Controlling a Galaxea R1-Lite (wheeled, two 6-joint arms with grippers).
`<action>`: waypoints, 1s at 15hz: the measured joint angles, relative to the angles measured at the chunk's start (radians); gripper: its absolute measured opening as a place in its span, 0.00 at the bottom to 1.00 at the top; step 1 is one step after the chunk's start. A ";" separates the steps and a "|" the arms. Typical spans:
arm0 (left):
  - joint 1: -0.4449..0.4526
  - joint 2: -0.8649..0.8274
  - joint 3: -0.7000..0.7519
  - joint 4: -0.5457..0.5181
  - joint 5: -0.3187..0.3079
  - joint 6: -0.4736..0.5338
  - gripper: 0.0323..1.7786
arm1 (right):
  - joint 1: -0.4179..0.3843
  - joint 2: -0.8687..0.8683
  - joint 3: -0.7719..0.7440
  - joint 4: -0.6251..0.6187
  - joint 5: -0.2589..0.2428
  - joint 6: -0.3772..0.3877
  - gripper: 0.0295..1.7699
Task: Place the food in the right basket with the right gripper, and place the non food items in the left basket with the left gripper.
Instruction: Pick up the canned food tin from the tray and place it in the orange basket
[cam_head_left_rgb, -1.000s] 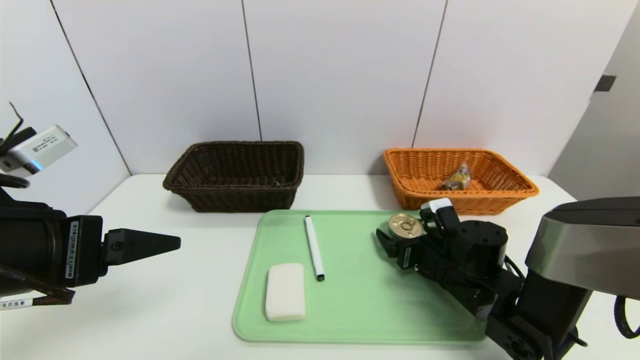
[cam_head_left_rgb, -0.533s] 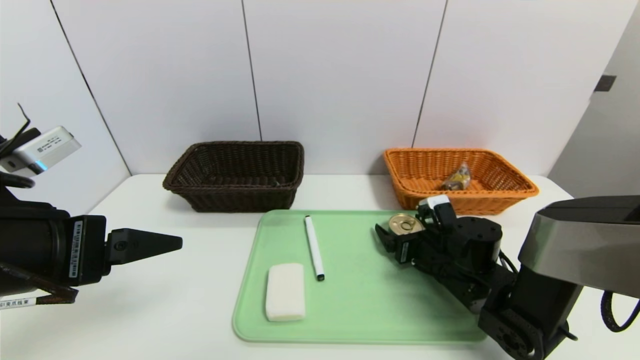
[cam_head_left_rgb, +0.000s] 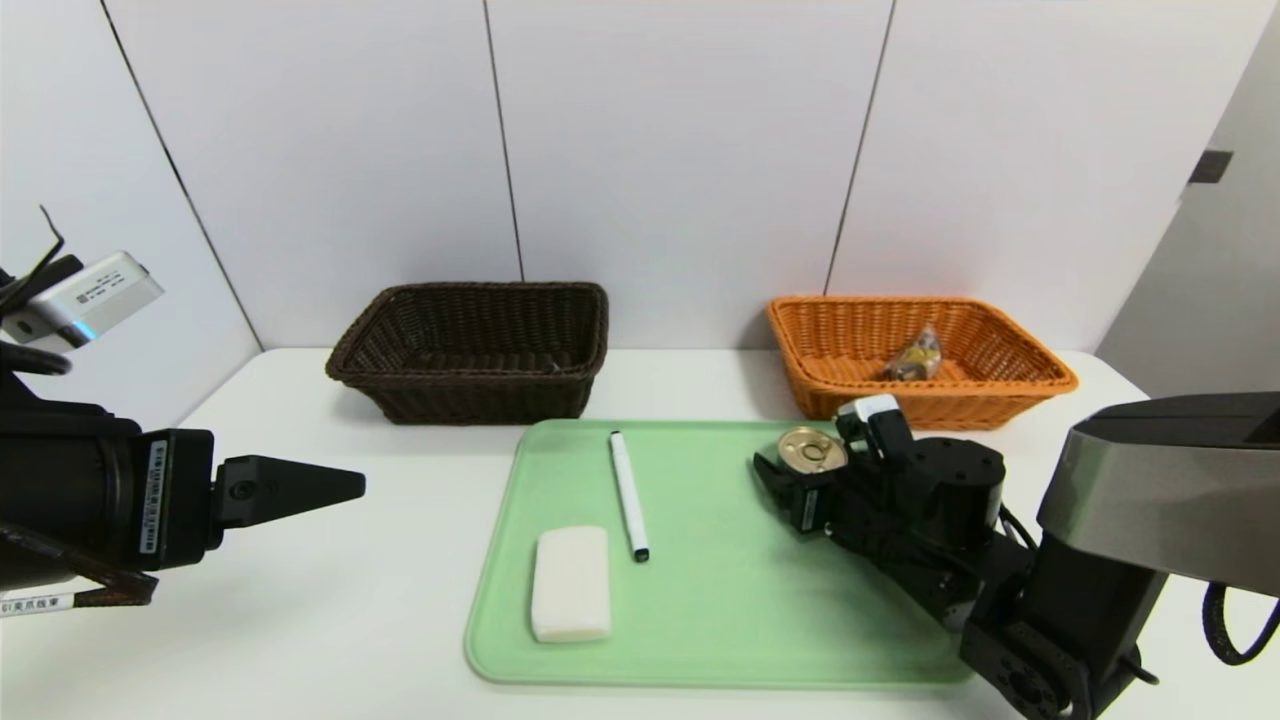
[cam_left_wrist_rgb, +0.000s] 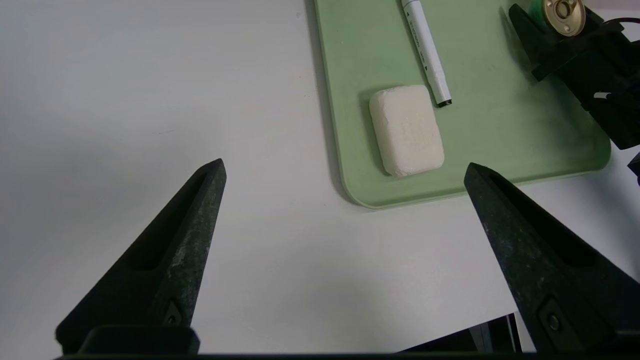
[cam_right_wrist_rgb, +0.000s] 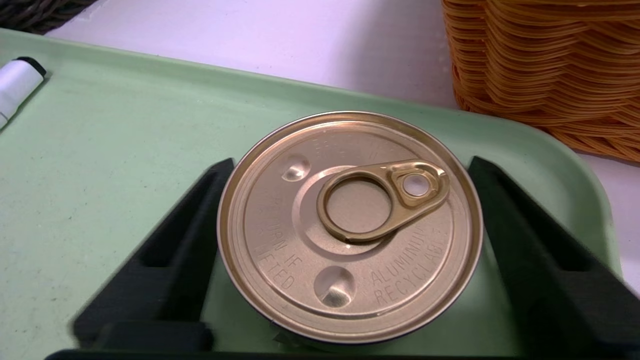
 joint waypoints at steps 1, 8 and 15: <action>0.000 0.000 0.000 0.000 0.000 0.000 0.95 | 0.000 0.000 0.000 0.000 0.000 0.000 0.71; 0.000 -0.007 0.001 0.006 0.001 0.000 0.95 | 0.013 -0.029 0.016 0.002 -0.001 -0.001 0.58; 0.001 -0.012 0.001 0.007 0.004 0.000 0.95 | 0.134 -0.229 0.132 0.000 0.000 0.003 0.58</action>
